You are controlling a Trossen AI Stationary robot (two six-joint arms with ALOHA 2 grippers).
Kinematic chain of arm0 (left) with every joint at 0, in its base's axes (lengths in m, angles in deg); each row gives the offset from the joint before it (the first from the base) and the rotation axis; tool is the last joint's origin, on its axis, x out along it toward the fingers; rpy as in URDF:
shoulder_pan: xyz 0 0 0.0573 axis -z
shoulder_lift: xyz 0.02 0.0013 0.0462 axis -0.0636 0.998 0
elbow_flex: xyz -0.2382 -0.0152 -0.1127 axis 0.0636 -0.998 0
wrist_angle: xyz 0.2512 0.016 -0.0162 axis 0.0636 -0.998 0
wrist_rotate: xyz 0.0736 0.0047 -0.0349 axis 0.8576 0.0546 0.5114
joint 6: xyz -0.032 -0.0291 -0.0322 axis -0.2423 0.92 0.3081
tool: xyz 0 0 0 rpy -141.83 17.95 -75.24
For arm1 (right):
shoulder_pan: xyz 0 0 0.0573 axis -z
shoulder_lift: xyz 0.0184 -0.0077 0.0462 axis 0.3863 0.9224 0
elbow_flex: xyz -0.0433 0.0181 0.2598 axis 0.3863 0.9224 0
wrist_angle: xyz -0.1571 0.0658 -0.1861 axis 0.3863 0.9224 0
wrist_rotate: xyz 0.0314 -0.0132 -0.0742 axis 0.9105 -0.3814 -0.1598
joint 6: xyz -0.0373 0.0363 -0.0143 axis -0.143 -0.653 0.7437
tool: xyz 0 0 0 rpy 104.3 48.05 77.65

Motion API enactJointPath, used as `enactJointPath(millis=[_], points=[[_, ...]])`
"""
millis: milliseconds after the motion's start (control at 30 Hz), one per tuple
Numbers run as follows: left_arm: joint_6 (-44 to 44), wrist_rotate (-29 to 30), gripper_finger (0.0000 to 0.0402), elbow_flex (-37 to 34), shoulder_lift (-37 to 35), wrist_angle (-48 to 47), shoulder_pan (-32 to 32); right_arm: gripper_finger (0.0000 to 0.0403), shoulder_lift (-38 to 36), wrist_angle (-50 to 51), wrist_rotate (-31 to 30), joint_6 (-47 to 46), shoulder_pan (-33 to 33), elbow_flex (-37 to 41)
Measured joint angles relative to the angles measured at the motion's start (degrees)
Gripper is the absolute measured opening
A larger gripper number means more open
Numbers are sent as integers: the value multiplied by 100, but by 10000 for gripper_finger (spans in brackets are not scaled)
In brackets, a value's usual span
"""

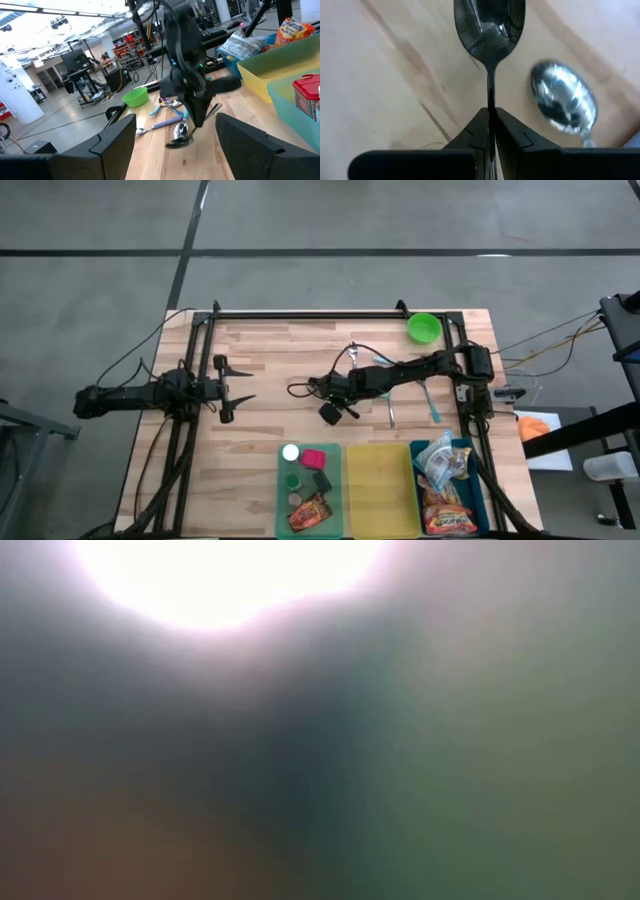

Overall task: Pick & Place Food Item
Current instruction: Put the black spoon into the yellow bin

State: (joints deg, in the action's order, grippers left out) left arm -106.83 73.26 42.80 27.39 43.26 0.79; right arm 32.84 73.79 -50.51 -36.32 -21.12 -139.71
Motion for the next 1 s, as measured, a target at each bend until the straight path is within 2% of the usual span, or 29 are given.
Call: enactJointPath(millis=[400, 567, 700, 900, 1000], points=[[2, 0, 275, 0, 0, 1, -2, 18, -922, 146, -24, 380, -109, -9], [11, 0, 275, 0, 0, 1, -2, 18, -1451, 518, 519, 592, -184, -9], [11, 0, 275, 0, 0, -1, -2, 18, -1886, 727, 976, 418, -246, -1], [9, 2, 275, 0, 0, -1, 0, 18, -2507, 928, 1155, 193, -655, 18], [9, 0, 275, 0, -2, 1, 0, 18, -2761, 1115, 1019, -102, -977, 31]])
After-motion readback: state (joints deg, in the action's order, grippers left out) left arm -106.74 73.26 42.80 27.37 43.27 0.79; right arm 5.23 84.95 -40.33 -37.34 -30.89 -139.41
